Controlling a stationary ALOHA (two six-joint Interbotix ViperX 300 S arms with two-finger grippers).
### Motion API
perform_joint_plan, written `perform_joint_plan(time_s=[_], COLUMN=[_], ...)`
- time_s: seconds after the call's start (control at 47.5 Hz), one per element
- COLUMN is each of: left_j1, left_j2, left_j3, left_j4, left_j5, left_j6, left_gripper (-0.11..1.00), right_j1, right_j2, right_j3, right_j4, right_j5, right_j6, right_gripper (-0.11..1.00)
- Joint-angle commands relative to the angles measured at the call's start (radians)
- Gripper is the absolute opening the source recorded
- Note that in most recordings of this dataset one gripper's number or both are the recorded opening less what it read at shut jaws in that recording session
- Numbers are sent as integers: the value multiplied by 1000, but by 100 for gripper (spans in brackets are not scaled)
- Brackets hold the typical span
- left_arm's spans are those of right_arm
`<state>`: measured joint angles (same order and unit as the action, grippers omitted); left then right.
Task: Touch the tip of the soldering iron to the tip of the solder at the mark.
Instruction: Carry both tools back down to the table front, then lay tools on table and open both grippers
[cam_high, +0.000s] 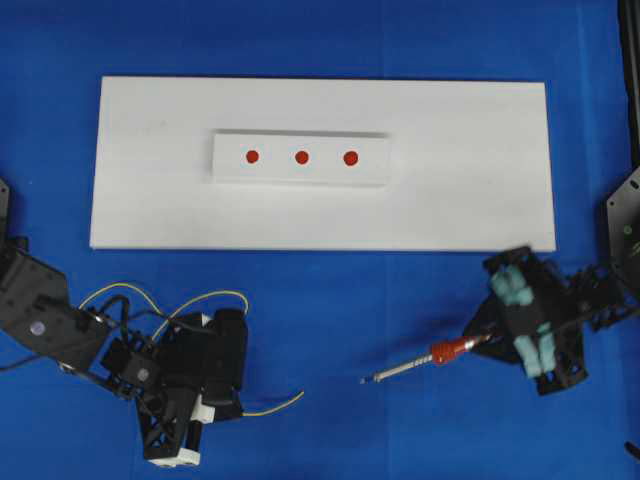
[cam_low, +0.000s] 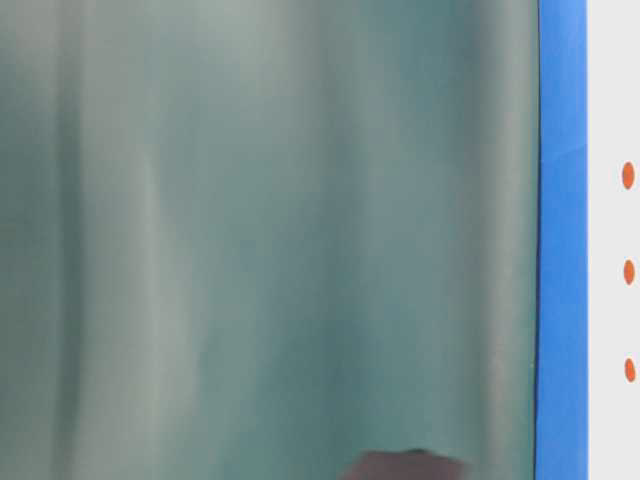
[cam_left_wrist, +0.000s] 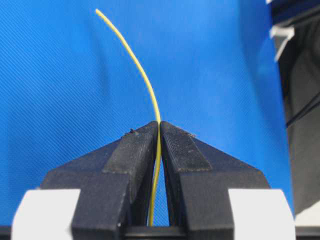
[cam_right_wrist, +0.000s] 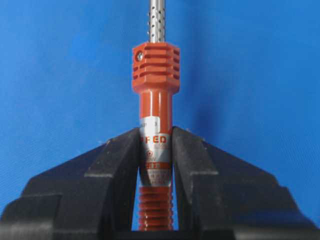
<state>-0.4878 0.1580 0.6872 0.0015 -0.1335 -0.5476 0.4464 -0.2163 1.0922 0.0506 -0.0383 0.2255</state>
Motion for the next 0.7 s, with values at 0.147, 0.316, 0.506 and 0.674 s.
perform_joint_plan(time_s=[0.147, 0.316, 0.506, 0.674], left_j1=[-9, -11, -6, 8], left_j2=[55, 58, 51, 38], left_j3=[-32, -34, -26, -15], left_j4=[2, 2, 2, 2], left_j5=[-11, -6, 28, 106], left_j6=[2, 0, -3, -2], left_gripper=[3, 3, 4, 32], right_j1=[15, 14, 15, 14], right_j2=[152, 176, 175, 176], right_j3=[-57, -77, -78, -78], right_j4=[3, 3, 3, 3], right_j5=[-97, -97, -97, -97], right_j6=[25, 25, 26, 26], right_gripper=[7, 7, 7, 7])
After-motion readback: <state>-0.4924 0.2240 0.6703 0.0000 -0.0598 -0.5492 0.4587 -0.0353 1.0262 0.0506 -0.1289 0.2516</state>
